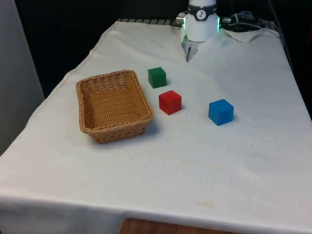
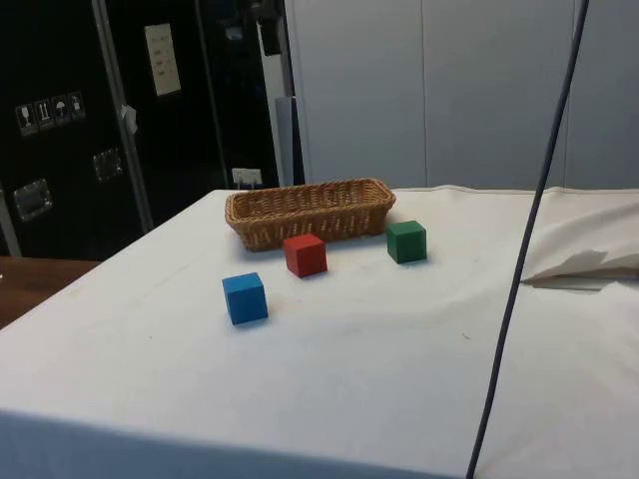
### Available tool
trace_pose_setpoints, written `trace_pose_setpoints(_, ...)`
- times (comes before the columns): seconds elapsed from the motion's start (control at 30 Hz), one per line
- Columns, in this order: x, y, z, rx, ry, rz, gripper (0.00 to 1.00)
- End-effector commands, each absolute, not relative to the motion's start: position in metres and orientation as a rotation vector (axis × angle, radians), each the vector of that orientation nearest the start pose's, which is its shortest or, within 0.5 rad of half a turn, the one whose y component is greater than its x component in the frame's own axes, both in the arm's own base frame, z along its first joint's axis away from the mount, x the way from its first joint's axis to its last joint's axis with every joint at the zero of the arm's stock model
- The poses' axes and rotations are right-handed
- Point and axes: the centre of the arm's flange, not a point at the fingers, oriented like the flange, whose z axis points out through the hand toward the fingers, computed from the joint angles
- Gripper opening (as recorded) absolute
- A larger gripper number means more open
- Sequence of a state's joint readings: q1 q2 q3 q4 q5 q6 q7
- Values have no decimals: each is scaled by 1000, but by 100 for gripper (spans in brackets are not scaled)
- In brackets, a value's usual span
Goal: Pick up the blue cube and place it into the basket.
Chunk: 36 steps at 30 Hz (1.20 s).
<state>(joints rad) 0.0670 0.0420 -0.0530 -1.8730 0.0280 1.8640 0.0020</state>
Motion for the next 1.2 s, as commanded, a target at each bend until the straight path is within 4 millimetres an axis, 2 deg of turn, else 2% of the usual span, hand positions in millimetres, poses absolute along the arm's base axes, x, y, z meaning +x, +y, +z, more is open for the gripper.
trace_pose_setpoints(0.0, 567, 13, 481, -3117, -2, 81, 100)
trace_pose_setpoints(0.07, 568, 22, 482, -3124, 10, 81, 100)
trace_pose_setpoints(0.57, 568, 52, 480, -3144, 47, 78, 100)
trace_pose_setpoints(0.87, 570, 66, 479, -3168, 75, 75, 100)
trace_pose_setpoints(1.17, 574, 71, 476, -3185, 125, 72, 100)
